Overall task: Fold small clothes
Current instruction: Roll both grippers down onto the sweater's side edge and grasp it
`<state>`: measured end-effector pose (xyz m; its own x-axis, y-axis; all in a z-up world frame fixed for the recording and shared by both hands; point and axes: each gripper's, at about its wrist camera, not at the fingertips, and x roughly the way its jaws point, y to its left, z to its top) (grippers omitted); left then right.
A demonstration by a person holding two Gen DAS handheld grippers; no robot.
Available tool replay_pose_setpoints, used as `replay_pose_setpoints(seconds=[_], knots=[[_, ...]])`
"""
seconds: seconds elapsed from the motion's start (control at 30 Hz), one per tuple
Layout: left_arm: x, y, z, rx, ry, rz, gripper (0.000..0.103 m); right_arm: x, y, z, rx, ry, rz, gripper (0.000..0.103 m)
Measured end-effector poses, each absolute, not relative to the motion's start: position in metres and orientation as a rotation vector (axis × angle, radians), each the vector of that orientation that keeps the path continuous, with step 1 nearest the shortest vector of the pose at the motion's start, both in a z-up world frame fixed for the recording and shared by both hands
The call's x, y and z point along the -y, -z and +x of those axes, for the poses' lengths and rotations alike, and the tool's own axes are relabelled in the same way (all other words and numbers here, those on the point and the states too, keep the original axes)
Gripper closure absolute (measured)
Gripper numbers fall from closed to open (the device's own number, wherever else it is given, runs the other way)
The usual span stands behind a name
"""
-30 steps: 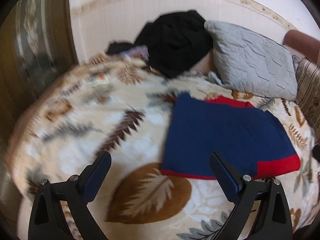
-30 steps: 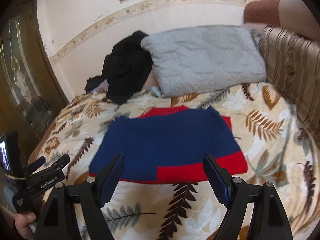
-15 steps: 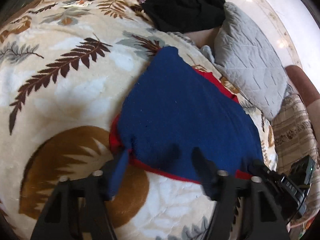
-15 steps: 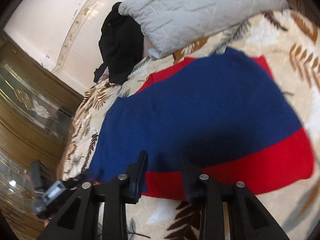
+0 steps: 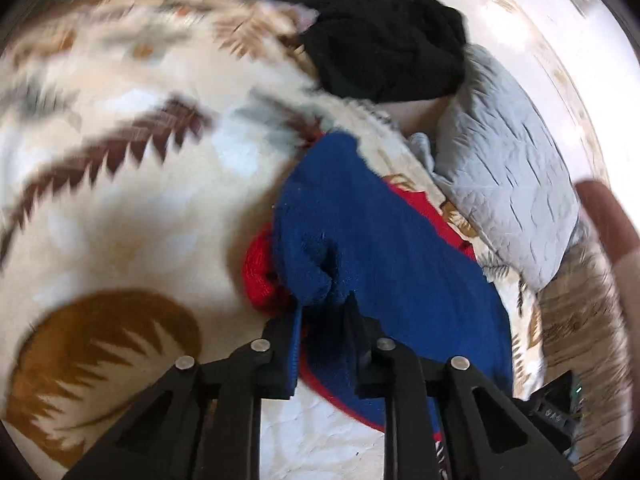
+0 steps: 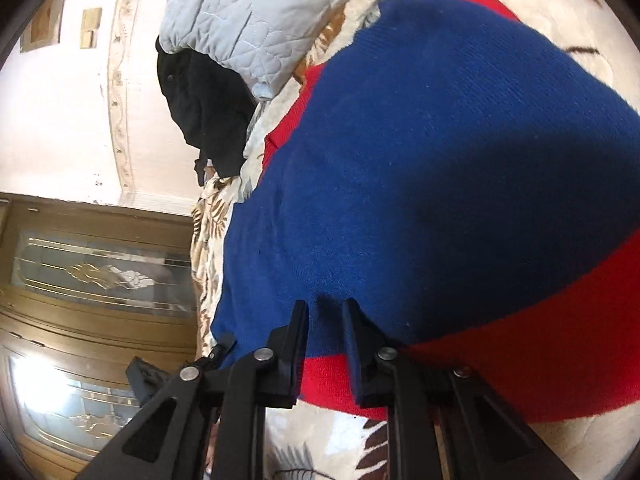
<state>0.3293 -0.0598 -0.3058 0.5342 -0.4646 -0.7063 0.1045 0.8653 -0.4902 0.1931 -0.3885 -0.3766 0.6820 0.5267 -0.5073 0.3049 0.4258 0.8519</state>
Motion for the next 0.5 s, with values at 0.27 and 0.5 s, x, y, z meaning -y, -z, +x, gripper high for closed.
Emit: replay_pose_setpoints(seconds=[0.27,0.5], knots=[[0.163,0.204,0.289,-0.716,0.545,-0.051,0.103,0.435,0.362,0.168,-0.774,-0.13,1.237,0.078],[0.283,0.162,0.232,-0.602,0.744,0.225,0.103,0.499,0.354,0.13,-0.656,-0.072,1.305,0.078]])
